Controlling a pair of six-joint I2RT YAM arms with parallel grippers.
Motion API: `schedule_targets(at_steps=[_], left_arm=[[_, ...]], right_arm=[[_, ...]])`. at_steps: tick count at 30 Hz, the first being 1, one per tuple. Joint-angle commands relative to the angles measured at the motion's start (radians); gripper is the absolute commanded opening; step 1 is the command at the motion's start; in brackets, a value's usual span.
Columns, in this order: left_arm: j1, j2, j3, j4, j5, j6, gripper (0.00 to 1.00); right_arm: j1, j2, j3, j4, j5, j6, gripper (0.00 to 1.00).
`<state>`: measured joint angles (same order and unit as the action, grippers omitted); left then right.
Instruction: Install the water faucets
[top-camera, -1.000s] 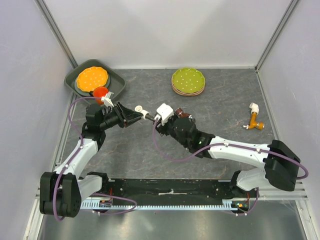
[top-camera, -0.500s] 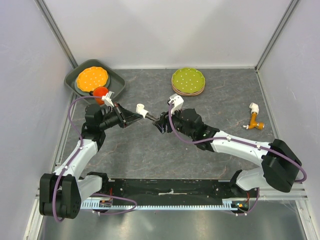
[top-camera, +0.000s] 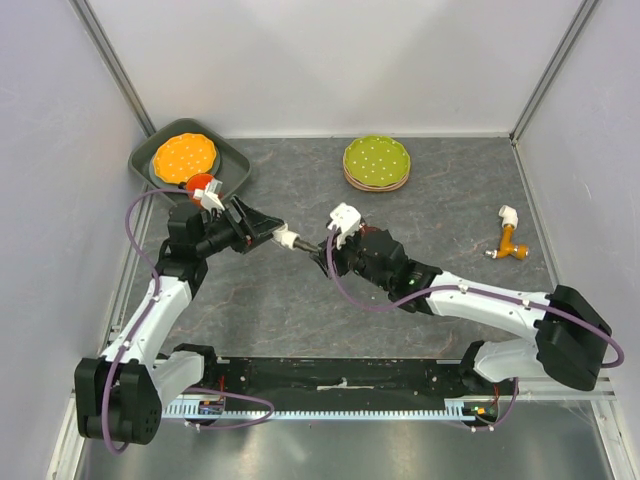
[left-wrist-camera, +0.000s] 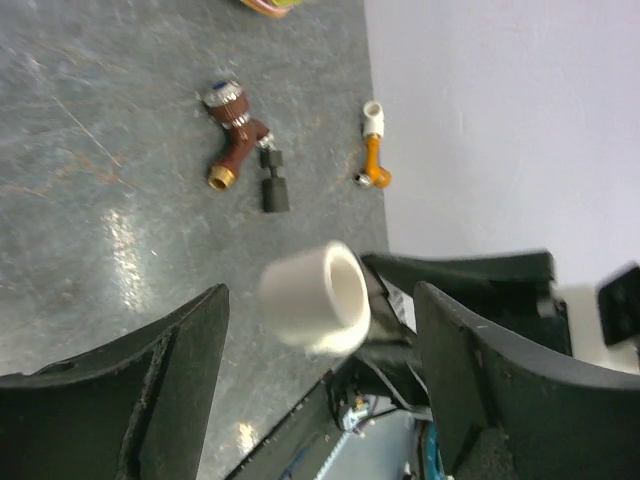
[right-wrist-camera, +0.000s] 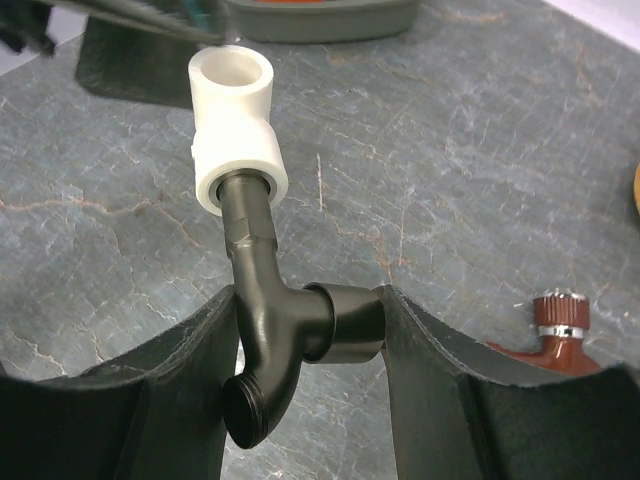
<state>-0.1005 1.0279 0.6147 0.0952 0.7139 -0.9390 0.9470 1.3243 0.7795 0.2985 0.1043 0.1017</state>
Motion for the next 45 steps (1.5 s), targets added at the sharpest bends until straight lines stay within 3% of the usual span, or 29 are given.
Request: schedule_targets(at_steps=[1,18,31,38,45], left_arm=[[-0.002,-0.022,0.066,-0.121,-0.097,0.129,0.81],[-0.038,0.006,0.072,-0.123,-0.076,0.137,0.78],[-0.054,0.017,0.076,-0.124,-0.071,0.141,0.77],[-0.065,0.021,0.08,-0.123,-0.057,0.141,0.64],[-0.074,0.02,0.083,-0.124,-0.048,0.147,0.59]], right_arm=[[0.085,-0.051,0.029,0.1,0.116,-0.18,0.0],[0.277,0.039,0.05,0.209,0.52,-0.563,0.0],[0.377,0.142,0.064,0.33,0.672,-0.781,0.0],[0.423,0.199,0.072,0.43,0.767,-0.913,0.0],[0.447,0.274,0.084,0.525,0.845,-1.03,0.0]])
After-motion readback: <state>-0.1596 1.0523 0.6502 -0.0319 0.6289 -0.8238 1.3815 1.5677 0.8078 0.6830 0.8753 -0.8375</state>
